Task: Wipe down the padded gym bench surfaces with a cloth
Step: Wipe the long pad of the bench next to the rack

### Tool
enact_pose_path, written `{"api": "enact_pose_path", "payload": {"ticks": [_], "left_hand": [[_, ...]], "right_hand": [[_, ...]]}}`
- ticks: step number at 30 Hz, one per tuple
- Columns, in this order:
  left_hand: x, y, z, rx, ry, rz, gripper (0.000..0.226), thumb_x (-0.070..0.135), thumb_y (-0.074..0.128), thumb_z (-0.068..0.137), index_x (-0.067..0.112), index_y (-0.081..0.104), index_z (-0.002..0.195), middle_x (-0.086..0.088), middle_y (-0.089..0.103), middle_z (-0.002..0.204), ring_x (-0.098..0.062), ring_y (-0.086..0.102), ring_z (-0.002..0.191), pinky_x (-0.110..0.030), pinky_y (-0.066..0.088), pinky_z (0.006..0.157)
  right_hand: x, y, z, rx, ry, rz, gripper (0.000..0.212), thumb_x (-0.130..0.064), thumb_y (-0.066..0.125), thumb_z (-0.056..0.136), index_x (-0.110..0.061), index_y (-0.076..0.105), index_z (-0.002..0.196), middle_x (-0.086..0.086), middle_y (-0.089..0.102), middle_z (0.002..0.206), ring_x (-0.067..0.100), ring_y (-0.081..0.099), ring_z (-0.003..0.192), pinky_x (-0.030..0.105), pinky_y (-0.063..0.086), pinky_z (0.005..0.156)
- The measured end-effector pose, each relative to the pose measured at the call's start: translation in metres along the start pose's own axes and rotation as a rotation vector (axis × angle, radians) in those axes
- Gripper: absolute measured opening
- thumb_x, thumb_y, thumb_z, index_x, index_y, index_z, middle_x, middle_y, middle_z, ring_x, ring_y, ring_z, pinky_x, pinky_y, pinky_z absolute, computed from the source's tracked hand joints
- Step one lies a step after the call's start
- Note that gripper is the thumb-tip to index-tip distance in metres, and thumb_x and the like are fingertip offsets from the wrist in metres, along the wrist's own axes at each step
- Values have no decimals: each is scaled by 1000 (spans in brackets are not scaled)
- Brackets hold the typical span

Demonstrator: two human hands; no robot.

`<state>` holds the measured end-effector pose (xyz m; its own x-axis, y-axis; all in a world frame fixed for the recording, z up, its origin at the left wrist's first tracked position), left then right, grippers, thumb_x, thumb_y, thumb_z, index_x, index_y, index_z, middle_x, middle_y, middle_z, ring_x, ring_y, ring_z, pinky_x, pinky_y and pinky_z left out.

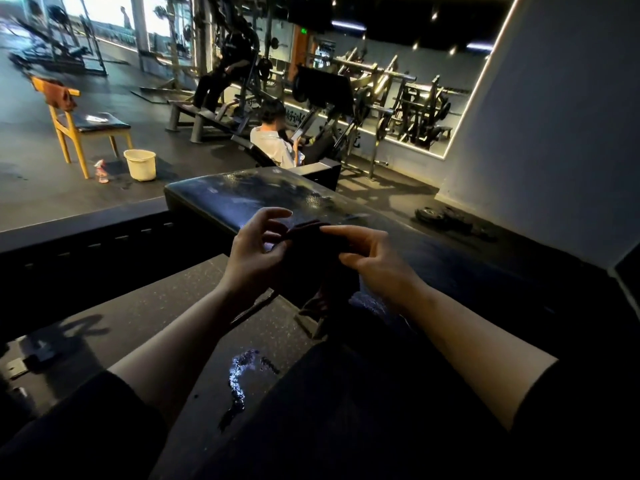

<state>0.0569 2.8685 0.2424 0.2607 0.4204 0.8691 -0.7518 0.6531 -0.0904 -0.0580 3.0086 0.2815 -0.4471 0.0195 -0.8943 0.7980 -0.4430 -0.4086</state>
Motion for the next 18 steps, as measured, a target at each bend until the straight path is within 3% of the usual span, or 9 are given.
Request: {"api": "enact_pose_path", "payload": {"ticks": [2, 4, 7, 9, 11, 13, 14, 16, 18], "left_hand": [[16, -3, 9, 4, 82, 87, 43, -10, 57, 82, 18, 59, 116, -3, 62, 102, -16, 61, 94, -30, 52, 82], [35, 2, 16, -12, 170, 158, 42, -11, 59, 80, 14, 62, 114, -5, 60, 109, -11, 59, 100, -25, 52, 88], [63, 19, 22, 30, 289, 229, 38, -11, 60, 81, 15, 65, 109, -4, 57, 113, -9, 58, 100, -19, 53, 82], [68, 33, 20, 23, 333, 292, 37, -9, 62, 81, 18, 65, 106, -2, 56, 111, -9, 59, 94, -18, 54, 79], [52, 54, 9, -145, 290, 338, 37, -6, 67, 78, 23, 65, 101, 0, 59, 106, -8, 61, 90, -23, 55, 80], [27, 74, -12, -360, 184, 320, 30, 3, 76, 74, 25, 68, 93, 4, 64, 98, -10, 65, 87, -32, 56, 80], [17, 80, -24, -408, 143, 306, 25, 12, 78, 72, 24, 70, 93, 5, 67, 95, -11, 67, 87, -36, 57, 81], [8, 83, -38, -374, 74, 253, 29, 26, 76, 68, 22, 71, 96, 5, 71, 92, -11, 69, 87, -35, 57, 80], [5, 81, -39, -282, -26, 144, 28, 24, 71, 69, 16, 71, 95, 3, 71, 90, -11, 68, 85, -27, 55, 78]], "right_hand": [[-11, -15, 4, 30, -48, -82, 62, 12, 51, 86, -26, 46, 135, 8, 59, 112, 16, 60, 101, 28, 57, 80], [-24, -32, 10, 125, -150, -259, 58, 10, 53, 85, -21, 48, 134, 8, 60, 103, 12, 59, 93, 25, 55, 78], [-39, -53, 13, 311, -428, -600, 36, 10, 54, 83, -10, 67, 109, 9, 63, 96, 17, 60, 89, 28, 53, 76], [-36, -67, 5, 385, -510, -677, 24, 9, 57, 82, -8, 68, 95, 7, 61, 91, 18, 58, 85, 24, 49, 72], [-15, -75, -4, 227, -413, -762, 21, 6, 58, 80, -10, 66, 91, 4, 59, 93, 16, 55, 88, 22, 44, 75], [20, -78, -18, -85, -147, -831, 19, -2, 64, 77, -15, 69, 90, 0, 60, 100, 13, 55, 94, 31, 47, 86], [31, -80, -25, -146, -39, -799, 15, -8, 67, 78, -17, 71, 88, -2, 61, 102, 13, 57, 97, 35, 47, 91], [32, -90, -28, -2, -23, -652, 8, -15, 67, 80, -17, 73, 85, -2, 63, 102, 13, 58, 97, 36, 47, 91], [19, -88, -22, 200, -107, -635, 10, -19, 65, 83, -15, 72, 89, 1, 63, 102, 16, 58, 97, 31, 46, 87]]}}
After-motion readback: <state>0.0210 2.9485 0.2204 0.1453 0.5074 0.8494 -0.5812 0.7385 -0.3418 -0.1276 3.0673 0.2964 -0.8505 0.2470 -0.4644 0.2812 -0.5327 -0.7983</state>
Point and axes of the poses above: each hand's wrist, its own z-axis towards the middle knuckle, its own y-axis out of the palm, x = y × z, the point moved 5 cm from there along z, towards the middle knuckle
